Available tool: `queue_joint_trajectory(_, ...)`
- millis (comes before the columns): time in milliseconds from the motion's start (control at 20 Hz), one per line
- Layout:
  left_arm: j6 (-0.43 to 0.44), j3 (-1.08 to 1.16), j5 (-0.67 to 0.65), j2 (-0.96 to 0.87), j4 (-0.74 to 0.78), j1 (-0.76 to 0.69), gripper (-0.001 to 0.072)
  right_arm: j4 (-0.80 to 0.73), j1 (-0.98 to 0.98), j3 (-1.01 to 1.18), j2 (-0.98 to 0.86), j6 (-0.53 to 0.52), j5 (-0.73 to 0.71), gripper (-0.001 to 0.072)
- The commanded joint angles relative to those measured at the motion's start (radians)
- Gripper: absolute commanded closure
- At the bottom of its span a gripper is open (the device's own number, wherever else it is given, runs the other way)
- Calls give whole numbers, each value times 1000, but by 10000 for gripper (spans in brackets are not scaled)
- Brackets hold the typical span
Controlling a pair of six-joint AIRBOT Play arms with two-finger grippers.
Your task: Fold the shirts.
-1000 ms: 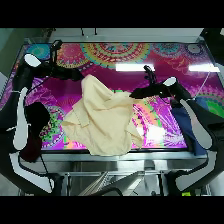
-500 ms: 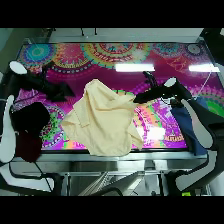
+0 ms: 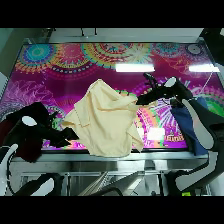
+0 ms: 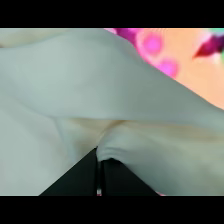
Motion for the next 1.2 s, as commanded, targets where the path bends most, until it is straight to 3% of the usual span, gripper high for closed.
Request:
queue_joint_trajectory(0,11,-75,106,-6,51,2,62,-4,0,0,6,10,3,696)
queue_joint_trajectory(250,10,74,192,-142,100,2,77,-5,0,0,40,10,4,696)
queue_joint_trajectory(350,15,157,204,-204,96,1,479,-5,0,0,59,10,23,696)
queue_joint_trajectory(400,16,196,211,-230,91,-1,628,-5,0,0,66,10,40,696)
queue_joint_trajectory(450,17,245,213,-257,90,-1,693,-6,0,-3,71,14,64,696)
queue_joint_trajectory(600,16,430,212,-330,91,-1,693,-5,2,-75,95,66,129,696)
queue_joint_trajectory(800,16,744,211,-438,91,-1,694,37,11,-349,231,123,129,696)
queue_joint_trajectory(1000,14,1029,172,-563,89,-21,691,124,88,-578,407,137,8,690)
queue_joint_trajectory(1050,14,1072,144,-583,89,-23,644,128,91,-595,423,145,-10,656)
queue_joint_trajectory(1100,8,1107,107,-594,89,-31,279,128,90,-595,427,145,-11,493)
queue_joint_trajectory(1150,-24,1142,65,-600,93,-31,4,127,82,-594,433,154,-10,385)
